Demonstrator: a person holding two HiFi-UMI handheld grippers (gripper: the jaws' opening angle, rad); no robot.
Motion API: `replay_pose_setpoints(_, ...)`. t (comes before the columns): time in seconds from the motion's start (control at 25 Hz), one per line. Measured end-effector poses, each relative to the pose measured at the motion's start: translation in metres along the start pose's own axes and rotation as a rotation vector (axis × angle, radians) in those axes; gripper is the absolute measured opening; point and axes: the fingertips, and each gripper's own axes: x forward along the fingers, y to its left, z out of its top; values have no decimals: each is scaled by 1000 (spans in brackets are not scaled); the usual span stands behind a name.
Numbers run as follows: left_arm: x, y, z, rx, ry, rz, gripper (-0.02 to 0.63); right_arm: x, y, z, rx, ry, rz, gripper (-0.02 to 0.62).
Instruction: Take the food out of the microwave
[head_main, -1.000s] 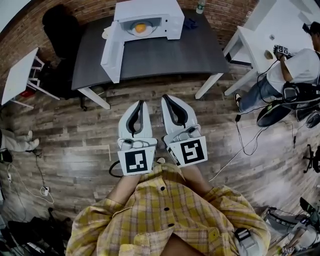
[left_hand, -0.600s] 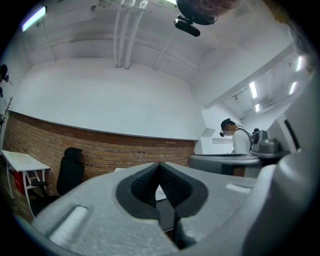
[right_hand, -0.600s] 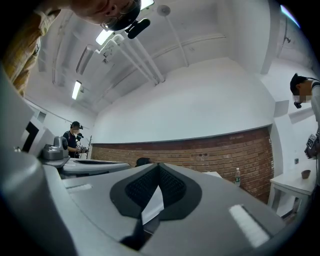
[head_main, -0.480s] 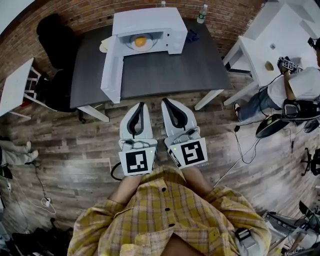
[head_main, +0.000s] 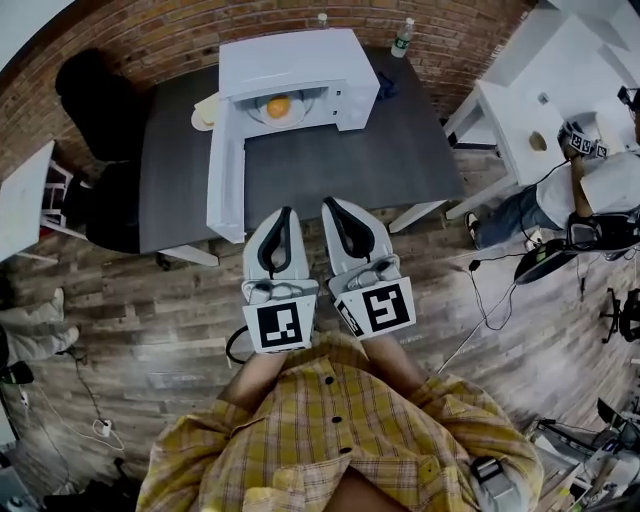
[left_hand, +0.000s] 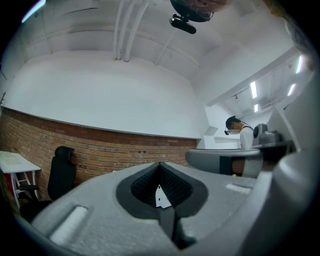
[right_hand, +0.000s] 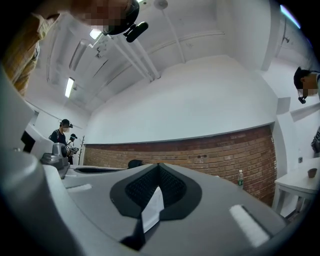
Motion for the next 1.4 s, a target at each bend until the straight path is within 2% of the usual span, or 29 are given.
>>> replay_pose_setpoints(0.2, 24, 14, -5, -21, 16, -28, -2, 28, -11, -4, -2, 23, -28, 2)
replay_pose_setpoints(0.4, 39, 23, -2, -32, -1, -15, -2, 50, -16, 5, 13, 16, -31, 2)
replay_pose_setpoints(0.64, 59, 22, -19, -27, 36, -13, -2, 57, -34, -7, 14, 33, -37, 2)
replay_pose_setpoints(1.04, 113, 17, -25, 33, 15, 48, -2, 91, -81, -22, 16, 33, 43, 2)
replay_pose_setpoints(1.28, 146, 21, -31, 24, 22, 103, -5, 109, -106, -34, 36, 53, 76, 2)
replay_pose_setpoints(1.4, 157, 23, -43, 42, 55, 119, -5, 116, -117, -45, 46, 69, 85, 2)
